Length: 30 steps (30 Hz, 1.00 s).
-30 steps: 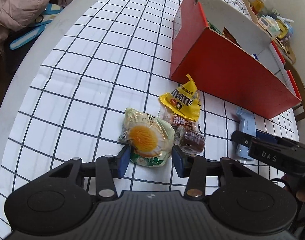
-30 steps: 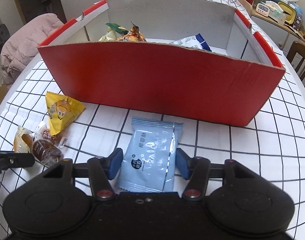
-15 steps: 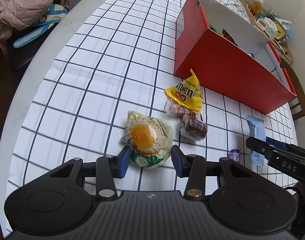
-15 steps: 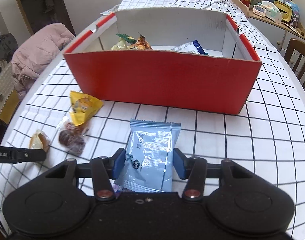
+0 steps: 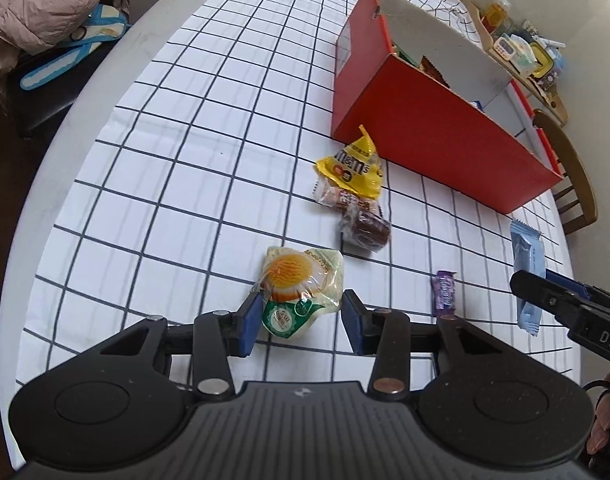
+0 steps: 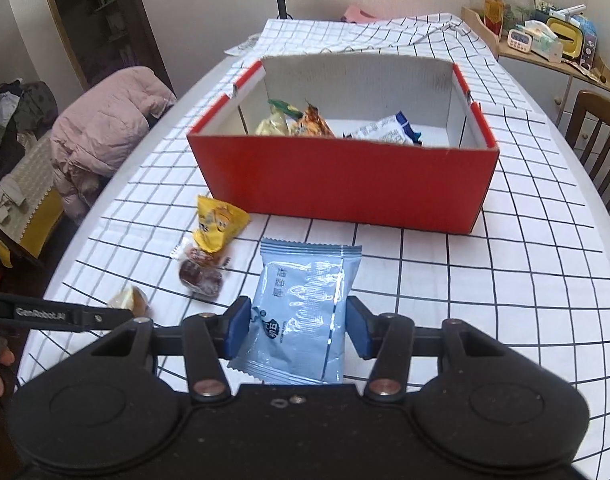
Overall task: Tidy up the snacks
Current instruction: 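Carry the held bun and light-blue packet up toward the red box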
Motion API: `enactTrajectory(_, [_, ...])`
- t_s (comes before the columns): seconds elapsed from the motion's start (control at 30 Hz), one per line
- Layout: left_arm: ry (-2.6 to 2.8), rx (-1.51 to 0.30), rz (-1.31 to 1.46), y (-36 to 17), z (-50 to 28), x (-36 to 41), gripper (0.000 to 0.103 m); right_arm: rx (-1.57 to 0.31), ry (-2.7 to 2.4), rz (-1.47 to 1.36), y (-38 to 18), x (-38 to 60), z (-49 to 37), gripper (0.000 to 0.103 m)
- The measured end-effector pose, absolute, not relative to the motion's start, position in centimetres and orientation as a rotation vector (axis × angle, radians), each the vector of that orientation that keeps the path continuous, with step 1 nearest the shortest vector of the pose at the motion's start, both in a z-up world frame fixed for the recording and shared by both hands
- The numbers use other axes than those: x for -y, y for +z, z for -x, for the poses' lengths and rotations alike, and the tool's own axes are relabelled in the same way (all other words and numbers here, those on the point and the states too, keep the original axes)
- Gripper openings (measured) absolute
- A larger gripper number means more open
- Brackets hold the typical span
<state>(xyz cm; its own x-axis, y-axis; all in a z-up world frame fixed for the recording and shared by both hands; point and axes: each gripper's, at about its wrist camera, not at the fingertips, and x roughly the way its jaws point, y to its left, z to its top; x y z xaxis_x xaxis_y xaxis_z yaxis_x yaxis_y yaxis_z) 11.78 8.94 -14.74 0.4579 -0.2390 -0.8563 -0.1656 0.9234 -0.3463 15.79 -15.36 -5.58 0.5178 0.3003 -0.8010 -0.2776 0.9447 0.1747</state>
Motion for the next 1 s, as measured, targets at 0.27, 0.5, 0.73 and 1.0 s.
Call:
enactTrajectory(0.27, [-0.107,-1.106,0.422,-13.3,-11.6,-8.0,0.016,-0.924,0.362,-0.044,-3.3,16.1,-15.6,0.050])
enactTrajectory(0.5, [-0.101,-1.095,0.393,-13.1,-12.1,-7.6,0.016,-0.912,0.358,-0.068,-2.8,17.0,-16.1,0.050])
enactTrajectory(0.73, [-0.148,-1.074,0.324,-13.3,-11.9,-6.7,0.027,-0.941,0.364,-0.097,-3.5,17.9,-15.6,0.050])
enactTrajectory(1.0, [-0.221,-1.088,0.256,-14.8,-12.4,-4.3,0.059,-0.967,0.355,-0.108,-4.3,18.7,-15.0,0.050])
